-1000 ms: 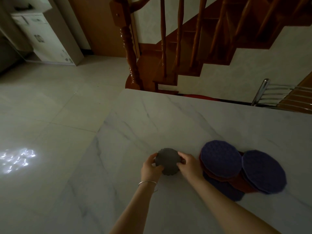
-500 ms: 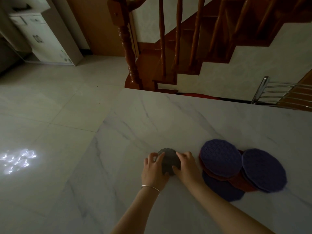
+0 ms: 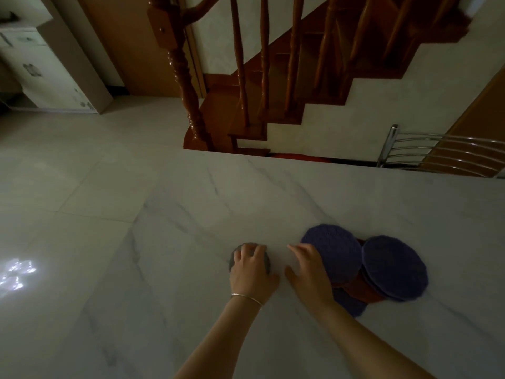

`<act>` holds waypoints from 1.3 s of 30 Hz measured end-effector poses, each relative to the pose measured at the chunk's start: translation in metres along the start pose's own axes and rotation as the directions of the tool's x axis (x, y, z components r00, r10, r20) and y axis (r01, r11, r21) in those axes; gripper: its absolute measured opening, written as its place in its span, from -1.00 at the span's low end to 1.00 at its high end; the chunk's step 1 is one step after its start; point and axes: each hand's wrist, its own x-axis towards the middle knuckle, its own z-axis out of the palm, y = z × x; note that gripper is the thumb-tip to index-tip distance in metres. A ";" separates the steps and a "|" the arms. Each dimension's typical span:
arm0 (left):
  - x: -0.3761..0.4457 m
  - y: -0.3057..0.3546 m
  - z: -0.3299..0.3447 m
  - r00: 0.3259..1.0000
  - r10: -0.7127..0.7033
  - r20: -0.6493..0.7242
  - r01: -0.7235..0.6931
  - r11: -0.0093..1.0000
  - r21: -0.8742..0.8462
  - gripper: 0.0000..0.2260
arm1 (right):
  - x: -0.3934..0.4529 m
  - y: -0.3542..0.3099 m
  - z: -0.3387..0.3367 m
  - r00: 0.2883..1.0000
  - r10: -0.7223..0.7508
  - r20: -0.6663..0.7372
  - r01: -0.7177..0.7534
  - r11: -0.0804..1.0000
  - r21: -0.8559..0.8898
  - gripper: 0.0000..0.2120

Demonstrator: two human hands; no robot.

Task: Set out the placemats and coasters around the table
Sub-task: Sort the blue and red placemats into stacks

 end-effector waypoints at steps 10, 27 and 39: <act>-0.003 0.083 0.041 0.984 -0.120 0.133 0.167 0.887 -0.431 -0.56 | -0.024 0.079 -0.056 0.985 0.119 0.121 -0.071 0.938 -0.340 -0.50; -0.016 0.091 0.042 0.897 -0.342 0.280 0.425 0.489 -0.762 -0.55 | -0.007 0.076 -0.085 0.944 -0.280 0.174 0.329 0.771 -0.546 -0.60; -0.062 0.044 0.014 0.780 -0.322 0.537 0.541 -0.086 -0.837 -0.79 | -0.062 0.028 -0.075 0.904 -0.427 -0.014 0.386 0.832 -0.397 -0.57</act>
